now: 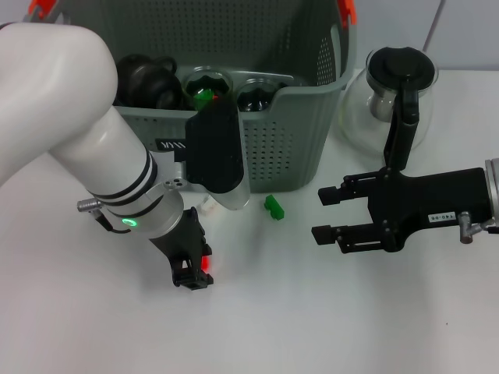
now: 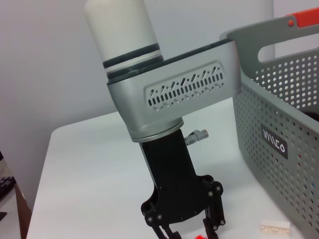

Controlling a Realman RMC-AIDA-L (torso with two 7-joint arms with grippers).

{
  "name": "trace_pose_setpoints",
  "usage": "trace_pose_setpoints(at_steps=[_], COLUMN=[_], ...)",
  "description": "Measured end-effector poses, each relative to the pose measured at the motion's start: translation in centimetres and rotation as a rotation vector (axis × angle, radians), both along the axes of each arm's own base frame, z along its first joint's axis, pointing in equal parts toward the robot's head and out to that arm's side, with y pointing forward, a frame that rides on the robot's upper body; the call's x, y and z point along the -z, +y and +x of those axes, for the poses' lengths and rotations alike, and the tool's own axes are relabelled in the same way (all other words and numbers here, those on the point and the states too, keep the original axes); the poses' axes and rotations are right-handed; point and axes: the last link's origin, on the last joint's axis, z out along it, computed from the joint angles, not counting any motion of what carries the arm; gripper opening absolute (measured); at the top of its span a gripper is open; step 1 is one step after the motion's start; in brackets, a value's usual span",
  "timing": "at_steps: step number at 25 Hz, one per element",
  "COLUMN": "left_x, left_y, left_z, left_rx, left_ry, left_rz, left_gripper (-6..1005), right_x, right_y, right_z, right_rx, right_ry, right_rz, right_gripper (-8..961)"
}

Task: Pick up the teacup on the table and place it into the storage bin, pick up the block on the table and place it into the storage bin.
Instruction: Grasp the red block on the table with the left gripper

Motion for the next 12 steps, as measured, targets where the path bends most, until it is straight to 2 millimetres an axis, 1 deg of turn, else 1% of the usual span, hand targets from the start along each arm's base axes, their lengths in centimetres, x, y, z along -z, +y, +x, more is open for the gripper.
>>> trace_pose_setpoints(at_steps=[12], left_x=[-0.05], left_y=[-0.11], left_z=[0.11], left_rx=[-0.007], left_ry=[0.002], left_rz=[-0.004], left_gripper=[392], right_x=[-0.02], right_y=[-0.15], right_z=[0.07], right_rx=[0.002], right_ry=[0.003], right_rz=[-0.005], right_gripper=[677])
